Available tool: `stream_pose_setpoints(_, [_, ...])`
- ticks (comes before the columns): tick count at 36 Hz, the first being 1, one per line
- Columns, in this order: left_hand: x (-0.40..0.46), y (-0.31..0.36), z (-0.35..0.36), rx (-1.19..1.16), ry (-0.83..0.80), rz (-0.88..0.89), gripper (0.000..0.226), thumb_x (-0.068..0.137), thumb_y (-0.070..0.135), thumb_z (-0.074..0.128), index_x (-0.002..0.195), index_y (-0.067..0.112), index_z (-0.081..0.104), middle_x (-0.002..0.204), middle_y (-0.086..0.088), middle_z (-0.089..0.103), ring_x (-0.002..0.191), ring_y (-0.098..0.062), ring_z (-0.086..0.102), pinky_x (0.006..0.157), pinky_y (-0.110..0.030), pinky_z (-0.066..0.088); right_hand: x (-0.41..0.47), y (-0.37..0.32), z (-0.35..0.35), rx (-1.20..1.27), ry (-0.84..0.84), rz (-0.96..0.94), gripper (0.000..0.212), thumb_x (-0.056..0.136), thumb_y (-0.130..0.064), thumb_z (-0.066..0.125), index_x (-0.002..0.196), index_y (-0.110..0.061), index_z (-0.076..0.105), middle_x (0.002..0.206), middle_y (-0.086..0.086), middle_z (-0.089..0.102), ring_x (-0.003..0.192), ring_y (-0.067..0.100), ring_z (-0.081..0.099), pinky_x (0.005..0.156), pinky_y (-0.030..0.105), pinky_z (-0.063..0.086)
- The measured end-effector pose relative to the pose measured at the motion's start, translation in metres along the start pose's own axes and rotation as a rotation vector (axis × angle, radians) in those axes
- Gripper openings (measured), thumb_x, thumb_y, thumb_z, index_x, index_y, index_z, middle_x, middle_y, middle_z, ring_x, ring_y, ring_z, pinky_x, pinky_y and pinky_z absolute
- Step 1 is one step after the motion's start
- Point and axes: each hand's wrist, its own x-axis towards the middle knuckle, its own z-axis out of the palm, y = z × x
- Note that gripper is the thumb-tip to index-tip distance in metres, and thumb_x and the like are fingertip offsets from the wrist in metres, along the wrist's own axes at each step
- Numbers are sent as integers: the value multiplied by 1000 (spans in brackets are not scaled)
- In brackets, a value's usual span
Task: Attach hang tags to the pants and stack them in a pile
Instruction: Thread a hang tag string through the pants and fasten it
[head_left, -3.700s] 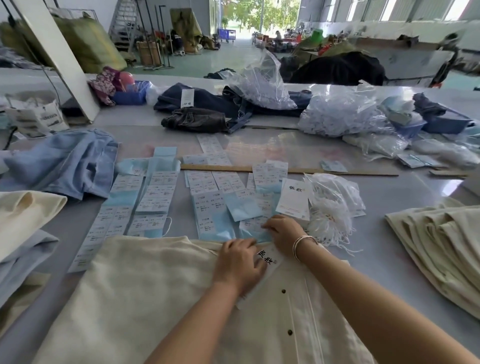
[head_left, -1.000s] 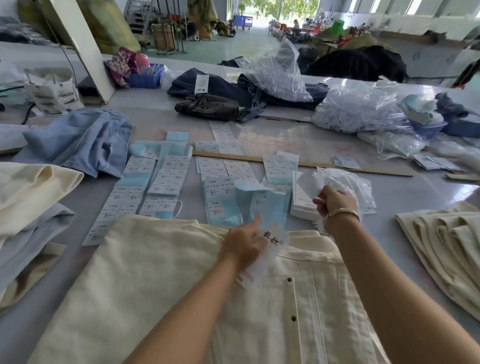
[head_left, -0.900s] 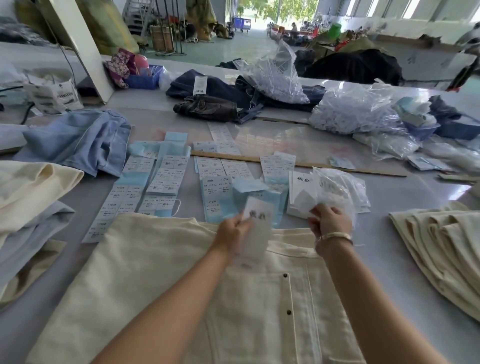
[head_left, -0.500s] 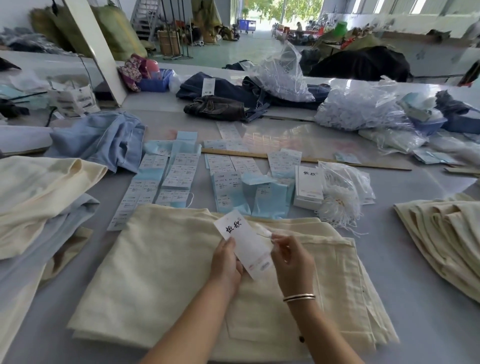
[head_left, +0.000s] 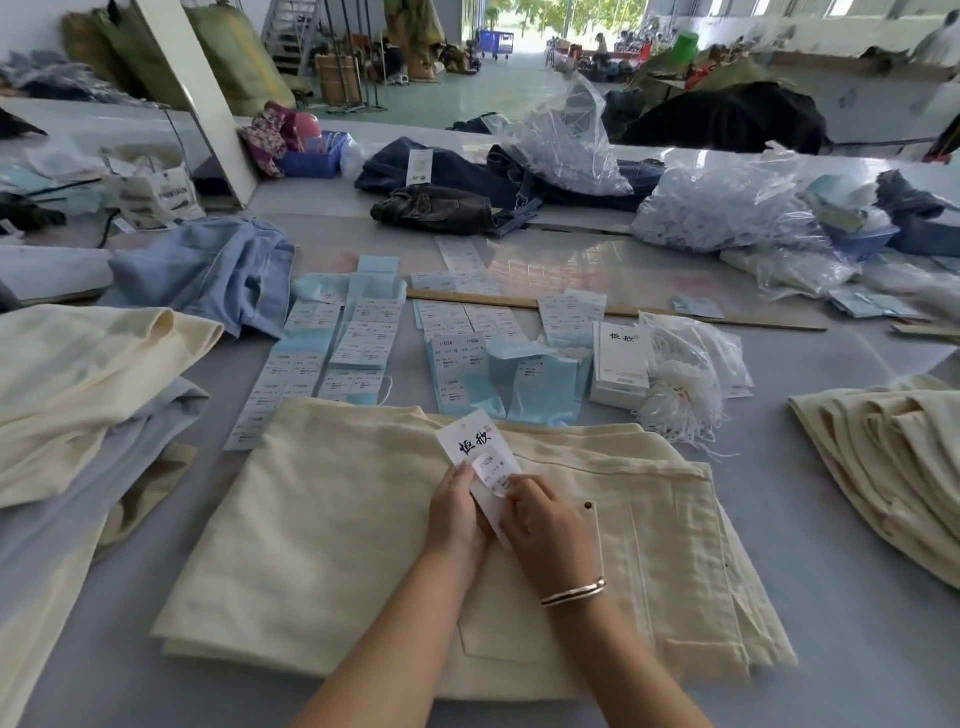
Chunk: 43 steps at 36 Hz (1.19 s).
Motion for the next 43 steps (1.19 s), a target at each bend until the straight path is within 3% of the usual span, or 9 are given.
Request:
stream_pose_setpoints(4, [0, 2, 3, 128, -17, -19, 29, 99, 29, 48, 106, 5, 63, 90, -14, 70, 75, -25, 66, 66, -33, 55, 1, 2, 1, -45, 1, -32, 28, 53, -1, 86, 63, -8, 61, 76, 3, 69, 46, 25, 57, 39, 25, 36])
stream_pose_setpoints(10, [5, 0, 13, 252, 115, -47, 11, 95, 4, 55, 102, 2, 62, 95, -22, 63, 74, -31, 58, 66, -36, 49, -3, 3, -5, -239, 32, -147, 7, 65, -30, 70, 62, -24, 68, 85, -15, 71, 72, 20, 65, 62, 28, 44])
stream_pose_setpoints(14, [9, 7, 15, 237, 134, -169, 15, 97, 8, 51, 85, 7, 58, 80, -14, 60, 60, -25, 56, 43, -25, 49, -10, 8, -9, -257, -51, -181, 21, 67, -33, 67, 85, -30, 77, 100, -17, 72, 96, 20, 68, 82, 32, 35])
stream_pose_setpoints(20, [16, 10, 14, 305, 141, -266, 8, 97, 13, 53, 93, 9, 59, 83, -15, 61, 67, -29, 57, 61, -34, 46, -15, 26, -31, -327, -239, -375, 27, 78, -45, 52, 92, -34, 74, 112, -21, 67, 116, 15, 60, 94, 37, 29])
stream_pose_setpoints(23, [23, 3, 15, 460, 229, -76, 10, 89, 16, 66, 95, 8, 65, 86, -14, 66, 75, -29, 62, 68, -38, 51, 10, 48, -50, -234, -191, -325, 13, 75, -37, 62, 81, -33, 74, 92, -18, 72, 100, 15, 67, 87, 32, 30])
stream_pose_setpoints(26, [24, -6, 24, 761, 165, 177, 21, 85, 26, 70, 95, 7, 70, 87, -8, 71, 79, -25, 67, 71, -34, 54, 53, 86, -68, -113, -61, -28, 10, 80, -14, 71, 85, -21, 75, 81, -1, 73, 79, 26, 67, 79, 41, 42])
stream_pose_setpoints(31, [20, -11, 40, 1259, -2, 494, 28, 85, 43, 66, 95, 17, 68, 87, 0, 70, 85, -22, 66, 64, -26, 46, 113, 158, -87, -246, -133, 280, 17, 86, -8, 64, 99, -10, 75, 101, 17, 70, 92, 38, 63, 81, 44, 48])
stream_pose_setpoints(35, [18, -24, 30, 1523, 3, 665, 31, 87, 50, 58, 90, 20, 60, 88, -3, 71, 83, -28, 65, 59, -29, 37, 127, 190, -81, -465, -316, 246, 21, 91, -17, 59, 108, -18, 73, 114, 11, 67, 103, 34, 60, 85, 38, 47])
stream_pose_setpoints(43, [22, -29, 22, 1501, -14, 785, 27, 87, 51, 58, 88, 24, 57, 83, -2, 71, 77, -27, 65, 57, -30, 37, 134, 202, -59, -539, -380, 178, 21, 94, -28, 55, 100, -17, 73, 108, 6, 66, 100, 28, 59, 81, 35, 47])
